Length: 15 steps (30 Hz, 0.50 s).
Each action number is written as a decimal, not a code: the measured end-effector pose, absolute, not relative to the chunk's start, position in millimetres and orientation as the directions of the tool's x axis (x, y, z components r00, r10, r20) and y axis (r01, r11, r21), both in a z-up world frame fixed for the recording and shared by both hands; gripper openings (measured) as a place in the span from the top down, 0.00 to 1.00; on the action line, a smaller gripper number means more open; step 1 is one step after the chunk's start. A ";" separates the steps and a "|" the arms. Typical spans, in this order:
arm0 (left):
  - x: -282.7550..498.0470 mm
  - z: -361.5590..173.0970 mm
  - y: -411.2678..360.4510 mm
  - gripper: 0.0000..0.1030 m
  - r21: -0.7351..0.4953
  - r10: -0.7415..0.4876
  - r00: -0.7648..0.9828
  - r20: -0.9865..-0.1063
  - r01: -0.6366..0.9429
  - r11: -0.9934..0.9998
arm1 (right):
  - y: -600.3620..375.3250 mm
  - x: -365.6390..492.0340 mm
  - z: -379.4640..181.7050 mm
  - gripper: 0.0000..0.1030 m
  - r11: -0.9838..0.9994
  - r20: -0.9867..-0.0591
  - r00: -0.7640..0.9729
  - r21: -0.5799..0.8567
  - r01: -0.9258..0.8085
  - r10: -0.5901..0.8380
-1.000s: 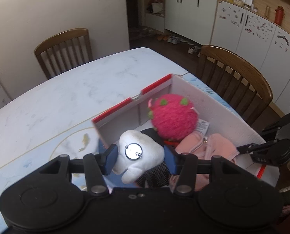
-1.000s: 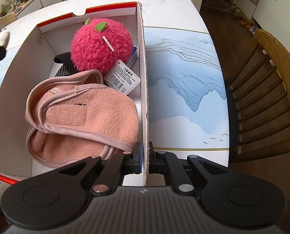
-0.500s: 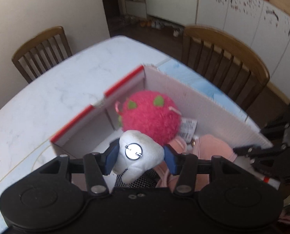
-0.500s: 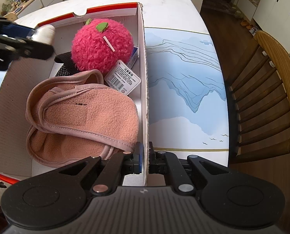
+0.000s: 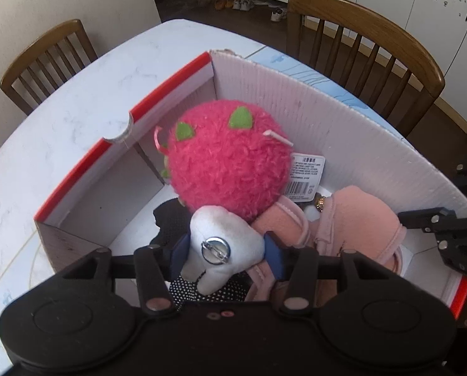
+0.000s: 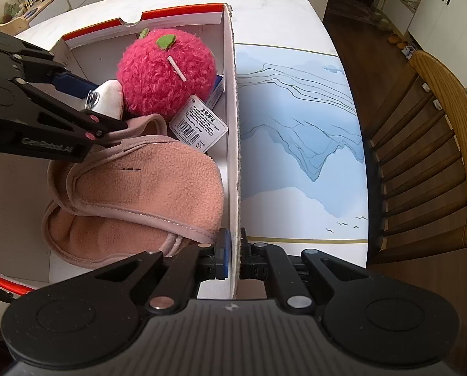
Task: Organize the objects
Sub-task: 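Carry the white plush with the left gripper into the box, then release the white plush beside the strawberry plush and withdraw the left gripper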
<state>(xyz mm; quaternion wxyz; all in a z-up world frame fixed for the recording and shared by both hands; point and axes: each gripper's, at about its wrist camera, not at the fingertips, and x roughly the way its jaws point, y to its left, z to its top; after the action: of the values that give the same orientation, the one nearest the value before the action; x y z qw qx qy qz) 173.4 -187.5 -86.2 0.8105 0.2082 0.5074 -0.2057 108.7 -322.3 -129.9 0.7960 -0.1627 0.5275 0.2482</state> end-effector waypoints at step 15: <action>169.4 -86.4 -174.2 0.48 0.119 -0.131 0.407 -0.904 0.534 0.837 | -321.5 108.3 -128.8 0.96 0.824 -0.921 0.319 0.003 -0.566 0.223</action>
<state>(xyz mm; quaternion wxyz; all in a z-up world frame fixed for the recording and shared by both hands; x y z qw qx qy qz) 169.4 -174.2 -86.4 0.8147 0.1992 0.5049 -0.2040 108.3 -321.5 -128.8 0.7957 -0.1624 0.5282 0.2479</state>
